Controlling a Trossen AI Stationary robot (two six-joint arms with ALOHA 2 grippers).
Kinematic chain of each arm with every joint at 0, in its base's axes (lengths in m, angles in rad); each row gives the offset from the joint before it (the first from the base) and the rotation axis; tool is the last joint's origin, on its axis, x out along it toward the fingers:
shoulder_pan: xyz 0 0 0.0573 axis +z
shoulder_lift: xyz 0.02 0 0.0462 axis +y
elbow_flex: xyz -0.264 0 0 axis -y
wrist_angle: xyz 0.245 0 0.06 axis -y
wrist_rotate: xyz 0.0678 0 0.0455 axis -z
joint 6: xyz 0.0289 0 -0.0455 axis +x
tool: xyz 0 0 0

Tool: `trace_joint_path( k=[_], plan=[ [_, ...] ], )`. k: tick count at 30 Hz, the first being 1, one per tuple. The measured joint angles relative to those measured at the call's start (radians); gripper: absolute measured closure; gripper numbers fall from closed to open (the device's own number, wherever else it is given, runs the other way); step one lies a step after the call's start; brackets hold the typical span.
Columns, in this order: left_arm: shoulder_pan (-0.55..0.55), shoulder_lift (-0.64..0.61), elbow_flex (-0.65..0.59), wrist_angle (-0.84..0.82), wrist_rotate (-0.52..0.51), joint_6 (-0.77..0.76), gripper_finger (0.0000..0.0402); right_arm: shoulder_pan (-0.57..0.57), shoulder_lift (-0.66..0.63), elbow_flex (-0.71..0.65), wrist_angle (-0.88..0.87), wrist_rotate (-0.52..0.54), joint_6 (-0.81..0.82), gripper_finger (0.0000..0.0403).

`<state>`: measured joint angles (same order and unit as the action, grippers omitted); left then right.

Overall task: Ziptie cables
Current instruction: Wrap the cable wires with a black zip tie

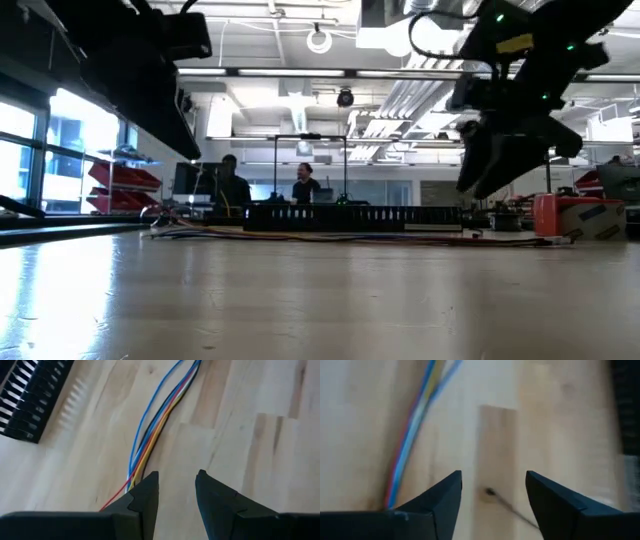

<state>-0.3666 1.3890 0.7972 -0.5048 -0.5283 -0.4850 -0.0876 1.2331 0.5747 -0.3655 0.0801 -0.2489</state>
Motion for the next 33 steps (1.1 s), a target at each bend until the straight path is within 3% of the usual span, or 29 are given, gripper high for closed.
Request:
trace_joint_path(
  k=[3,17,23,33],
  plan=[
    [-0.010,0.033,0.000,0.002,-0.045,0.000,0.0290,-0.071,0.056,0.000,-0.004,-0.100,-0.077,0.0230],
    [-0.014,0.157,-0.072,0.097,-0.027,-0.079,0.0290,-0.135,0.266,0.007,0.038,-0.156,-0.374,0.0340],
    [-0.014,0.149,-0.073,0.123,-0.028,-0.077,0.0290,-0.135,0.266,0.005,0.042,-0.143,-0.384,0.0399],
    [-0.014,0.150,-0.073,0.151,-0.027,-0.071,0.0290,-0.130,0.120,0.083,0.064,-0.112,-0.245,0.0395]
  ],
)
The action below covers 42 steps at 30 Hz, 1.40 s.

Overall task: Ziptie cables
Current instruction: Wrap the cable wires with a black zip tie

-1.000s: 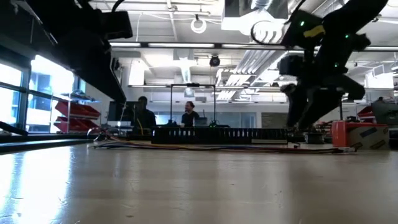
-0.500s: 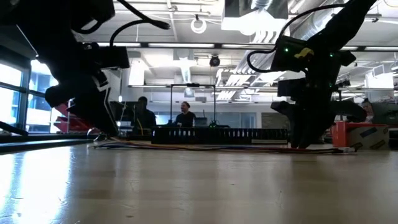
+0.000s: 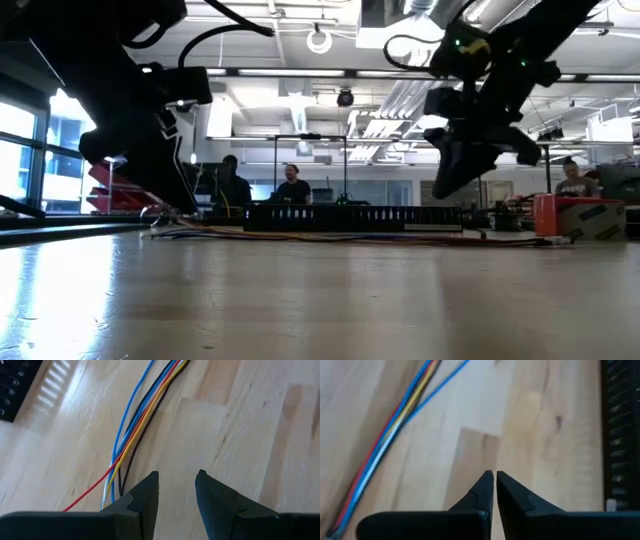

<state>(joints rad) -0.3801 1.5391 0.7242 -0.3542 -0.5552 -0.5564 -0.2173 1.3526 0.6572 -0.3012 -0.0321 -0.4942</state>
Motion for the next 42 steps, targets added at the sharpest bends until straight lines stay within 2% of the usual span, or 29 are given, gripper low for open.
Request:
trace_joint_path(
  k=[4,9,12,15,23,30,34,42],
  plan=[
    [0.000,0.000,0.000,0.010,0.002,0.001,0.0290,0.000,-0.032,0.019,-0.046,-0.007,-0.015,0.0358],
    [0.000,0.000,0.000,0.019,0.004,0.003,0.0290,0.000,-0.009,0.012,-0.245,-0.013,-0.124,0.0283],
    [0.000,0.000,0.000,0.017,0.000,0.007,0.0290,0.001,0.017,0.012,-0.239,0.002,-0.157,0.0254],
    [0.000,0.000,0.000,0.020,-0.004,0.017,0.0290,0.000,0.047,0.014,-0.199,0.003,-0.200,0.0247],
    [0.000,0.000,0.000,0.028,0.005,0.010,0.0290,-0.023,0.166,0.018,-0.199,-0.004,-0.242,0.0289],
    [0.000,0.000,0.000,0.029,0.006,0.010,0.0290,-0.028,0.191,0.019,-0.210,-0.008,-0.240,0.0353],
    [0.000,0.000,0.000,0.032,0.006,0.011,0.0290,-0.028,0.195,0.019,-0.196,0.040,-0.248,0.0391],
    [0.000,0.000,0.000,0.037,0.011,0.011,0.0290,-0.010,0.161,0.037,-0.174,0.059,-0.211,0.0402]
  ],
)
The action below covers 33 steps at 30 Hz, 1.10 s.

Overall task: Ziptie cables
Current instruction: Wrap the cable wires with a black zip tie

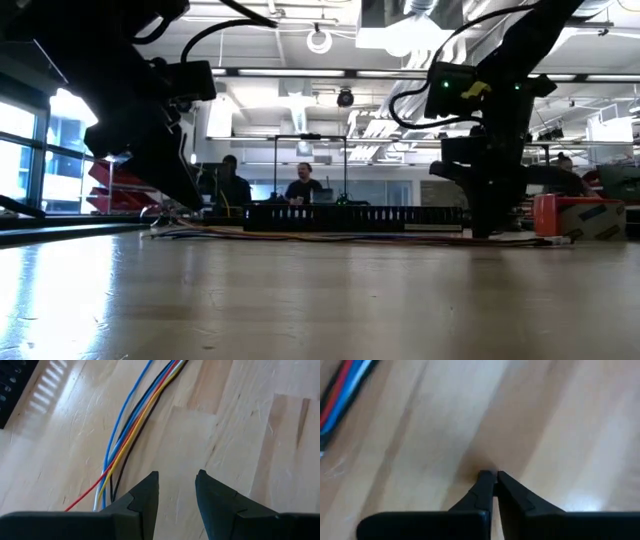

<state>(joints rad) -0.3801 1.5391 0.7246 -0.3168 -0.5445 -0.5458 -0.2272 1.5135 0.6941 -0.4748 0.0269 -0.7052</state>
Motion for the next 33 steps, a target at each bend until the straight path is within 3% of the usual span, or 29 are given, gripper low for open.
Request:
trace_joint_path(
  k=[10,15,18,23,28,33],
  plan=[
    [0.000,0.000,0.000,0.005,0.003,0.000,0.0290,0.006,-0.042,0.040,0.144,-0.165,0.036,0.0403],
    [0.000,0.000,0.000,0.016,-0.001,0.000,0.0290,0.003,-0.042,0.033,0.393,-0.446,0.192,0.0403],
    [0.002,0.000,0.000,0.062,-0.041,0.001,0.0290,0.021,-0.042,0.005,0.628,-0.542,0.270,0.0403],
    [0.030,0.005,0.001,0.194,-0.016,0.128,0.0290,0.091,-0.052,-0.011,0.929,-0.556,0.387,0.0403],
    [0.098,0.023,0.000,0.301,-0.016,0.272,0.0290,0.205,-0.119,-0.011,1.023,-0.551,0.426,0.0403],
    [0.169,0.023,0.001,0.356,0.165,0.454,0.0277,0.312,-0.255,-0.011,1.014,-0.479,0.428,0.0403]
  ],
)
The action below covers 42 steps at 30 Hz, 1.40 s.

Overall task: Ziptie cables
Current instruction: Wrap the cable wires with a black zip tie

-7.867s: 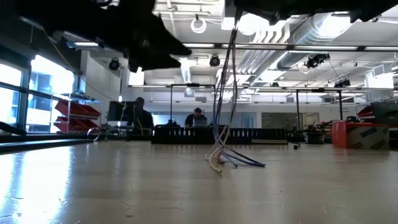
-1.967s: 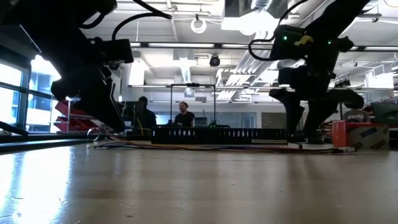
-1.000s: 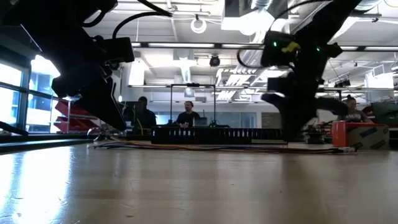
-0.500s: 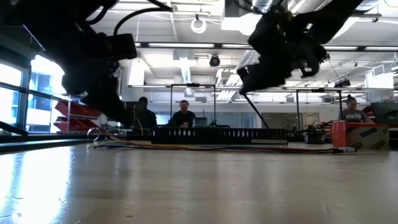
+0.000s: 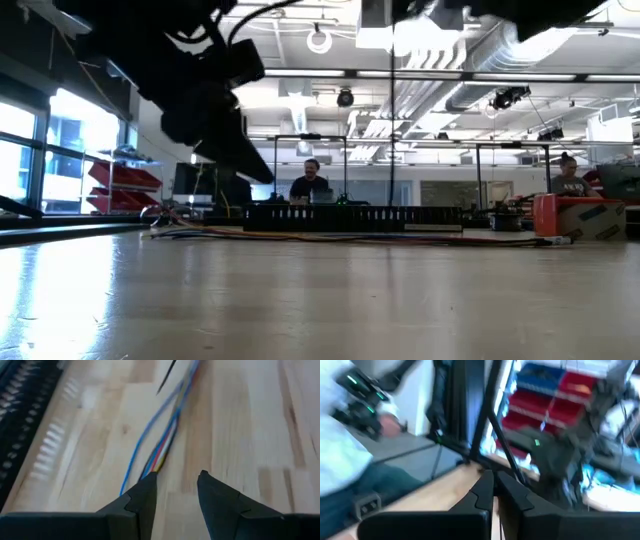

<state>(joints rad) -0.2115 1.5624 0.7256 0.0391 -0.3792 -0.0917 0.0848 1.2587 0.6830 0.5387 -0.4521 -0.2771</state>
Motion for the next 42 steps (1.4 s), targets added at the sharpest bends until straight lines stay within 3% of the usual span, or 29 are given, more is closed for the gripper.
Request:
trace_joint_path(
  k=[7,10,14,21,27,33,37,42],
  plan=[
    [0.064,0.027,0.000,-0.027,0.069,0.180,0.0233,0.154,-0.144,0.000,0.004,0.037,-0.020,0.0403],
    [0.087,0.051,0.001,-0.056,0.106,0.155,0.0209,0.225,-0.160,0.000,0.012,0.092,-0.041,0.0403],
    [0.108,0.103,0.001,-0.140,0.081,0.096,0.0188,0.313,-0.151,0.000,0.015,0.178,-0.039,0.0403],
    [0.130,0.165,0.017,-0.173,0.056,0.029,0.0183,0.406,-0.126,0.000,0.003,0.283,-0.072,0.0403],
    [0.136,0.139,0.074,-0.337,0.005,-0.020,0.0183,0.433,-0.124,0.000,-0.007,0.329,-0.072,0.0403],
    [0.271,0.148,0.059,-0.365,0.262,-0.094,0.0183,0.441,-0.117,0.000,-0.017,0.345,-0.041,0.0403],
    [0.293,0.149,0.050,-0.354,0.299,-0.076,0.0205,0.448,-0.117,0.000,-0.013,0.378,-0.045,0.0403],
    [0.287,0.150,0.050,-0.349,0.363,-0.102,0.0297,0.448,-0.116,0.000,-0.069,0.419,0.017,0.0403]
  ],
)
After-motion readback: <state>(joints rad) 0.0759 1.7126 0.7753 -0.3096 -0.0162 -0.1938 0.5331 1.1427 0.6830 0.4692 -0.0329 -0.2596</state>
